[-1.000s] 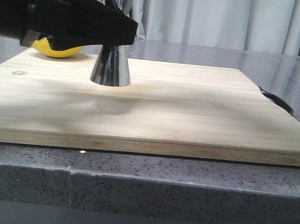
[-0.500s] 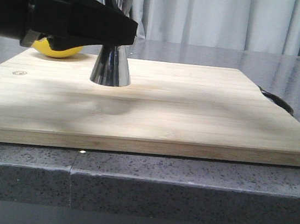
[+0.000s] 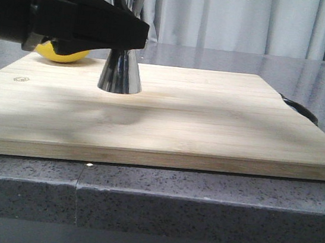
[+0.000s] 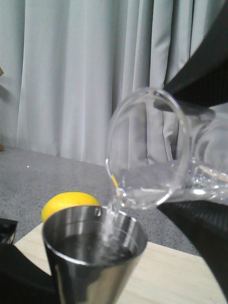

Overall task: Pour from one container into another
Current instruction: 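Tilt the beaker with the right gripper, pouring liquid into the jigger, then lower the beaker onto the board with the right gripper and release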

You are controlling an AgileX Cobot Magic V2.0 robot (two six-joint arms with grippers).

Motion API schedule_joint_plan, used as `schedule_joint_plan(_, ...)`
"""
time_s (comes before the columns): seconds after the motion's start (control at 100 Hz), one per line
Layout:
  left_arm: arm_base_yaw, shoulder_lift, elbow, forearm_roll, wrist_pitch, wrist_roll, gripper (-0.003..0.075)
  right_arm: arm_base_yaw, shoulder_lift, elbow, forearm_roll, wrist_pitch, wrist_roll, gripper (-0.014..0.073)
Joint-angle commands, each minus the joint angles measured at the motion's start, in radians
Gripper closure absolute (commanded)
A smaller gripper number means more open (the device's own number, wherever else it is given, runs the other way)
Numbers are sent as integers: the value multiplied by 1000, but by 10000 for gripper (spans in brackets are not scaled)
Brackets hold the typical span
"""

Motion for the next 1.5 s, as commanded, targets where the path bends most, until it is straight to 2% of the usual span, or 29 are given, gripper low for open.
schedule_joint_plan(0.0, -1, -34, -27, -49, -71, -9, 739, 1, -33, -38, -14, -25, -3, 365)
schedule_joint_plan(0.38, -1, -34, -27, -49, -71, -9, 739, 1, -33, -38, -19, -25, -1, 365)
schedule_joint_plan(0.74, -1, -34, -27, -49, -71, -9, 739, 1, -33, -38, 171, -33, 10, 365)
schedule_joint_plan(0.88, -1, -34, -27, -49, -71, -9, 739, 1, -33, -38, 174, -33, 126, 365)
schedule_joint_plan(1.06, -1, -34, -27, -49, -71, -9, 740, 1, -33, -38, 199, -21, 384, 365)
schedule_joint_plan(1.26, -1, -34, -27, -49, -71, -9, 740, -14, -27, -38, 346, -5, 495, 365)
schedule_joint_plan(1.49, -1, -34, -27, -49, -71, -9, 740, -143, 31, -36, 638, -48, 506, 365)
